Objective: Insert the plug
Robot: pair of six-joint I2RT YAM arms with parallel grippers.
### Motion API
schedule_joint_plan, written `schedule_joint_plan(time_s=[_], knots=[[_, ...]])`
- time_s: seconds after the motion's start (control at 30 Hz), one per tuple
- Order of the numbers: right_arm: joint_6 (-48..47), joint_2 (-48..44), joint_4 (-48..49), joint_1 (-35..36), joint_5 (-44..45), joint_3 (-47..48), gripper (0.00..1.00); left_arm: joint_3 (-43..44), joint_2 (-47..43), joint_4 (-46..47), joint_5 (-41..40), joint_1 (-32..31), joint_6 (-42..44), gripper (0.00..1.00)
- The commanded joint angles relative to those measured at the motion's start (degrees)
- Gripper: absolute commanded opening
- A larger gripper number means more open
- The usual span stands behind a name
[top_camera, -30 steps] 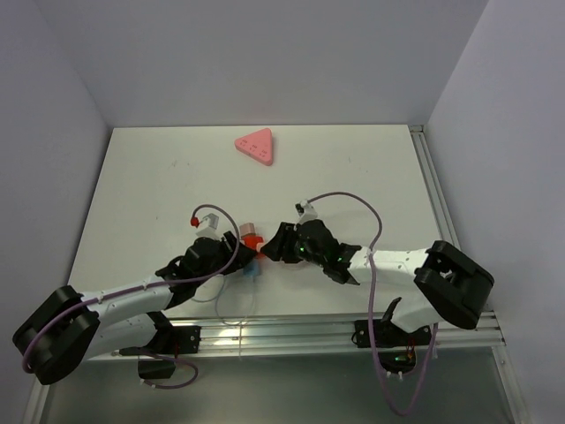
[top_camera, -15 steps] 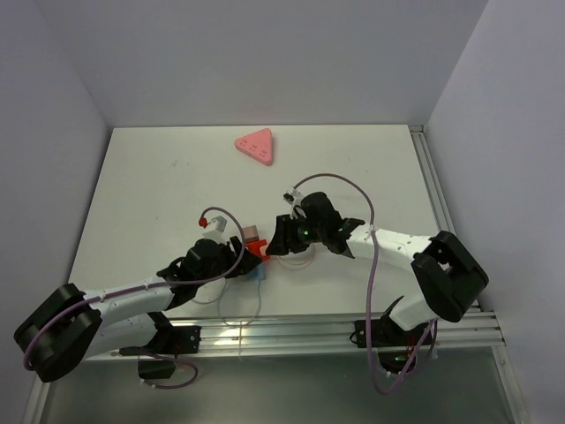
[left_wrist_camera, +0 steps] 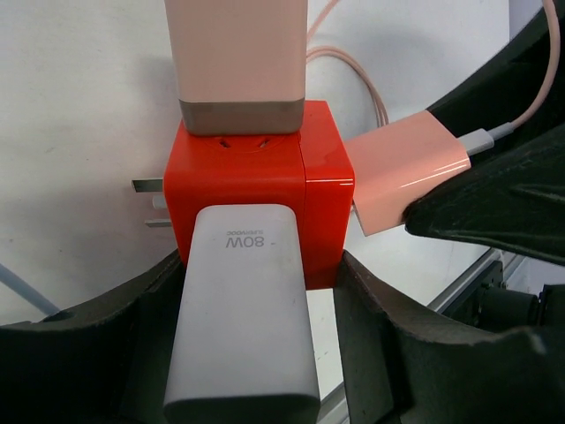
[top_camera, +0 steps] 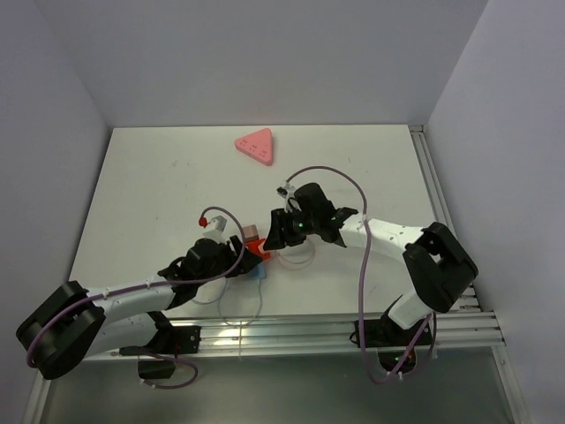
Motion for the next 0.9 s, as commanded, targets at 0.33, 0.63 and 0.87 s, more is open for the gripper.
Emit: schedule_joint_plan(time_s=[0.33,0.63,0.87], knots=[[21.48,1.64,32.04,17.88,23.15,-19.67,0.0,-0.29,2.46,-1.1,8.87,-0.84,-0.74,0.0],[12.9,5.86,29.25,11.23,12.54,-16.08,0.0,-0.82,3.43,-0.39,10.62,-0.32,-0.3,0.0],[7.52,5.17,24.49,7.0,2.86,-11.85,0.0,1.81,1.85,-7.41,7.74,-0.32,2.25,0.0]])
